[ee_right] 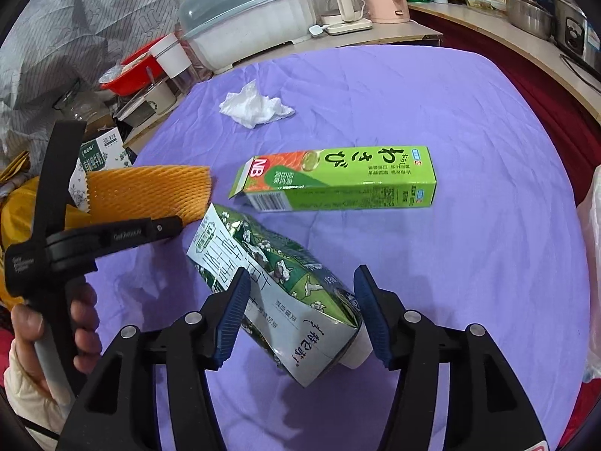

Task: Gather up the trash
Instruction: 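Grasp the milk carton with the right tool while the left tool grasps the orange mesh sleeve, then carry the milk carton and mesh sleeve in both tools toward the bin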

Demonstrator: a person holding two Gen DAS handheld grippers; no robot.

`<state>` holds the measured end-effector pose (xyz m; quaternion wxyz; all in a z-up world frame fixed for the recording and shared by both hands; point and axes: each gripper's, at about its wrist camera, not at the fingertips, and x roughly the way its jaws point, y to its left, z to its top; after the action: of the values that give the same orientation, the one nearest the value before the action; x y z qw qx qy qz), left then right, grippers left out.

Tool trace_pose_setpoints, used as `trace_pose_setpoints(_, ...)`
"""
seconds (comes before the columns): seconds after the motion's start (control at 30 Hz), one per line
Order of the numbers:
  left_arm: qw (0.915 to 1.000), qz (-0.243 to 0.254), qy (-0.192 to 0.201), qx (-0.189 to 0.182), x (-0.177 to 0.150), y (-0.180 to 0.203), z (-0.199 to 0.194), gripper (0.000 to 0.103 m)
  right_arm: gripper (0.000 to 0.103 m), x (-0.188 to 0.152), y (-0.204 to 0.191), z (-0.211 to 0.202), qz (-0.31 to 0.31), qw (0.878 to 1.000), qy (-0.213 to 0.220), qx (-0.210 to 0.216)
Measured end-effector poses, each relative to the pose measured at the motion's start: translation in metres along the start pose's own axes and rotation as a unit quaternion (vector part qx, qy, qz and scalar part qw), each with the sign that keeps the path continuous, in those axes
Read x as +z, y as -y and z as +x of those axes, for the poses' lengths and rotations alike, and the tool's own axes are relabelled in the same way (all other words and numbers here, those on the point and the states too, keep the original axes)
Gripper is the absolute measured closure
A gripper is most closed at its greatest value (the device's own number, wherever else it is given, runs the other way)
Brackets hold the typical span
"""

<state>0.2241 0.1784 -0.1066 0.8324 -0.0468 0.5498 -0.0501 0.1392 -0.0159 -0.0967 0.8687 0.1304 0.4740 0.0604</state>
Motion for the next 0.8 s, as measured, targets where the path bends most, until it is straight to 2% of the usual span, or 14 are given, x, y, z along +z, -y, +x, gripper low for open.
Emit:
trace_pose_setpoints(0.1, 0.9999, 0.012, -0.012, -0.004, -0.017, 0.002, -0.002, 0.091, 0.046, -0.007, -0.003, -0.003, -0.007, 1.000, -0.002, -0.003)
trace_pose_setpoints(0.13, 0.9998, 0.015, -0.013, -0.003, -0.020, 0.003, -0.003, 0.099, 0.045, -0.009, -0.003, -0.004, -0.008, 1.000, -0.003, -0.002)
trace_pose_setpoints(0.17, 0.9997, 0.021, -0.015, 0.002, -0.024, 0.003, -0.003, 0.103, 0.045, -0.011, -0.003, -0.005, -0.010, 1.000, -0.003, -0.001)
trace_pose_setpoints(0.37, 0.9997, 0.017, -0.018, -0.009, -0.032, -0.001, -0.006, 0.103, 0.039, -0.017, -0.010, -0.004, -0.033, 0.999, -0.001, -0.009)
trace_pose_setpoints(0.6, 0.9993, 0.021, -0.013, -0.029, -0.042, -0.002, -0.014, 0.101, 0.031, -0.017, -0.007, 0.002, -0.032, 0.999, -0.001, -0.006)
trace_pose_setpoints(0.67, 0.9991, 0.022, -0.012, -0.034, -0.044, -0.002, -0.016, 0.090, 0.030, -0.016, -0.008, 0.004, -0.035, 0.999, -0.002, -0.008)
trace_pose_setpoints(0.73, 0.9989, 0.018, -0.004, -0.042, -0.045, -0.005, -0.021, 0.071, 0.029, -0.016, -0.010, 0.005, -0.040, 0.999, -0.002, -0.011)
trace_pose_setpoints(0.77, 0.9989, 0.018, 0.000, -0.043, -0.045, -0.006, -0.023, 0.067, 0.029, -0.017, -0.011, 0.005, -0.041, 0.999, -0.001, -0.012)
trace_pose_setpoints(0.8, 0.9987, 0.018, 0.009, -0.046, -0.045, -0.007, -0.028, 0.058, 0.030, -0.017, -0.011, 0.005, -0.041, 0.999, -0.001, -0.012)
